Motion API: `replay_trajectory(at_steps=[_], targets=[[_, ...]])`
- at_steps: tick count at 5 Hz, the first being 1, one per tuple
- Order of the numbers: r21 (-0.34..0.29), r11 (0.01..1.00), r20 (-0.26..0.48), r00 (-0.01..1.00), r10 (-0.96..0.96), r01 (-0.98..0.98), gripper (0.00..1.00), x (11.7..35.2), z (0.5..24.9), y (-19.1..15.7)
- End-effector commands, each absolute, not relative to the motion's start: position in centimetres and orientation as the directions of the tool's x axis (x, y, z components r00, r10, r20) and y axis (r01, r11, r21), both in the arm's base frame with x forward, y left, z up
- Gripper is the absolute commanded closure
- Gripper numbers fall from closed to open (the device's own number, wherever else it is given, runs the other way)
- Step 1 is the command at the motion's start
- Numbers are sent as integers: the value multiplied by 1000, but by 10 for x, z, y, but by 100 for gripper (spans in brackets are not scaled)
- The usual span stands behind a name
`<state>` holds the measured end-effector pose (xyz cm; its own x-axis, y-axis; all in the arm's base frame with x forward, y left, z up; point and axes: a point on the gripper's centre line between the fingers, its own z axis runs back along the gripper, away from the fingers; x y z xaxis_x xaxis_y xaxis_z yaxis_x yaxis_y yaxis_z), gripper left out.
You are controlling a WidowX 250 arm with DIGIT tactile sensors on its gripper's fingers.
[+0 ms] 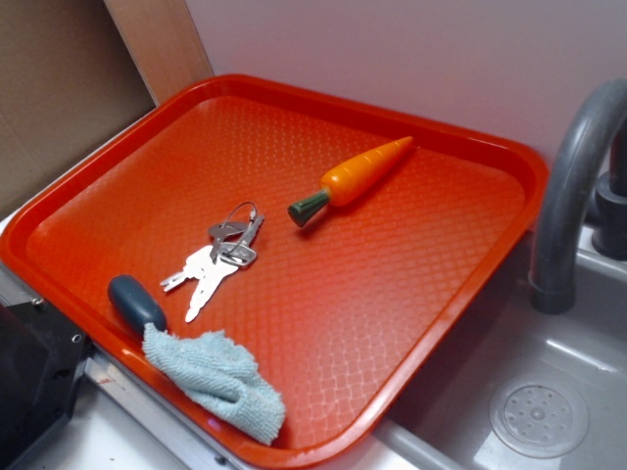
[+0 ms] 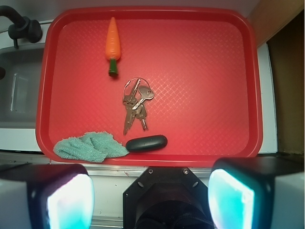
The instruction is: Grab the blue cloth.
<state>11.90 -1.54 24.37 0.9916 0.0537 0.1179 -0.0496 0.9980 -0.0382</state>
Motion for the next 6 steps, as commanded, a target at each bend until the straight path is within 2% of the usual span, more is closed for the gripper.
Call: replay_trajectory(at_steps=[1, 2, 3, 4, 6], targets=[[-38, 998, 118, 992, 54, -50, 0, 119, 244, -15], [28, 979, -13, 979, -202, 202, 0, 135, 194, -65], [-58, 893, 123, 891, -436, 445, 0, 134, 152, -103], [-48, 755, 156, 751, -641, 654, 0, 108, 102, -128], [-48, 755, 156, 751, -641, 654, 0, 108, 102, -128]])
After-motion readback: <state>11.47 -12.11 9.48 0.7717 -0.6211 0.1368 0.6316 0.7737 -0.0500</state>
